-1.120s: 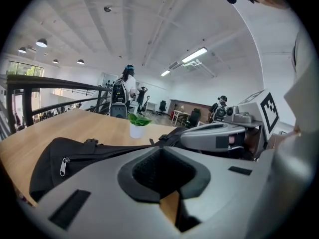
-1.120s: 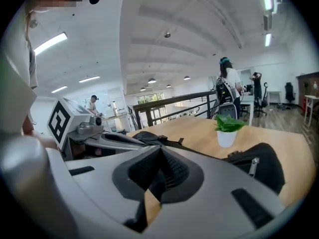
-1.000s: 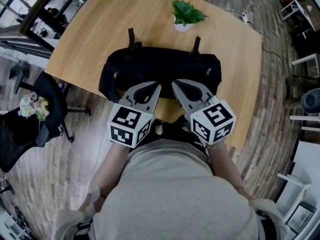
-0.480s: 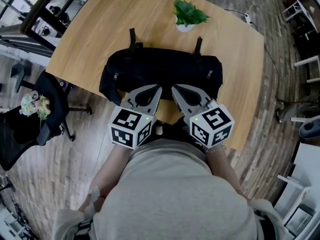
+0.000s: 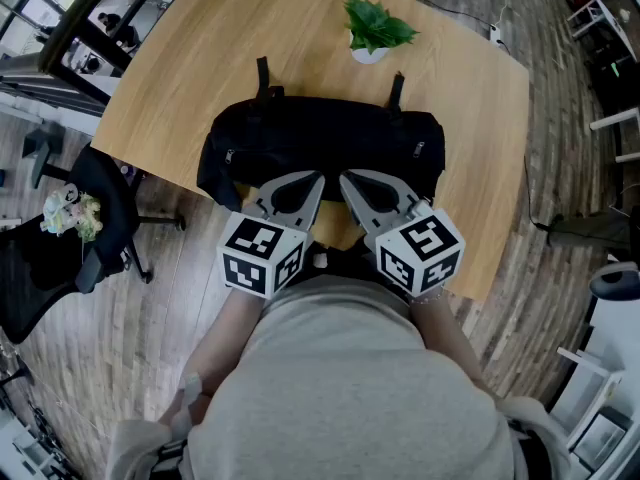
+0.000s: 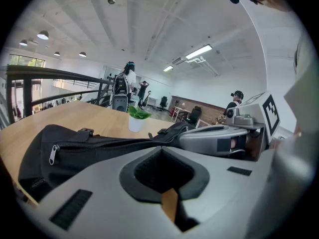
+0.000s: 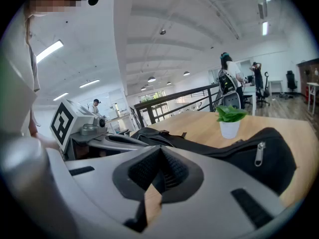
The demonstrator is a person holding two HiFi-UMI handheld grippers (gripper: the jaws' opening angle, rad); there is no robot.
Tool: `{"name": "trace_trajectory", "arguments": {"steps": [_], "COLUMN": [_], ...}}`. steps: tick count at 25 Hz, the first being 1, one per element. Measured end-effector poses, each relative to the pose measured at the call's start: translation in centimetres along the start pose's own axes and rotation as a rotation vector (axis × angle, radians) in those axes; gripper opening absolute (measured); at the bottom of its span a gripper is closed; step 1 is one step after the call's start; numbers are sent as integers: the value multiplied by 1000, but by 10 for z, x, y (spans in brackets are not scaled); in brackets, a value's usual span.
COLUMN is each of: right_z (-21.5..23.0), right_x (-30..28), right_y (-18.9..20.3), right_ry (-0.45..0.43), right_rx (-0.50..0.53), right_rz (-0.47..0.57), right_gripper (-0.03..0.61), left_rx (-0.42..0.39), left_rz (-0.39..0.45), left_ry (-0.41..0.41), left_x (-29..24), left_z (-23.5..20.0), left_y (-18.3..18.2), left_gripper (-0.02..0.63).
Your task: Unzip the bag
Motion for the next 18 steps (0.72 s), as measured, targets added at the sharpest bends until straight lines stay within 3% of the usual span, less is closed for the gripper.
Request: {"name": "trace_trajectory", "arguments": {"steps": [18], "right_z": [-1], "right_x": [-1], "right_y": [7], "right_ry": [-15], "right_rx": [-28], "right_rz": [-16], "right_gripper": [5], "left_rx": [14], "left_rz": [-21], "left_ry": [30], "left_x": [-1], "left_z": [3], "left_y": [5], "left_gripper": [17]}}
Point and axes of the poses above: the fingertips, and each gripper's own axes: x backward along the fingers, z to its right, y out of its underside, the point moved 3 cm from there along x, backward along the fingers, and after that the axes turned 12 degrees about -x, right-handed, at the moved point
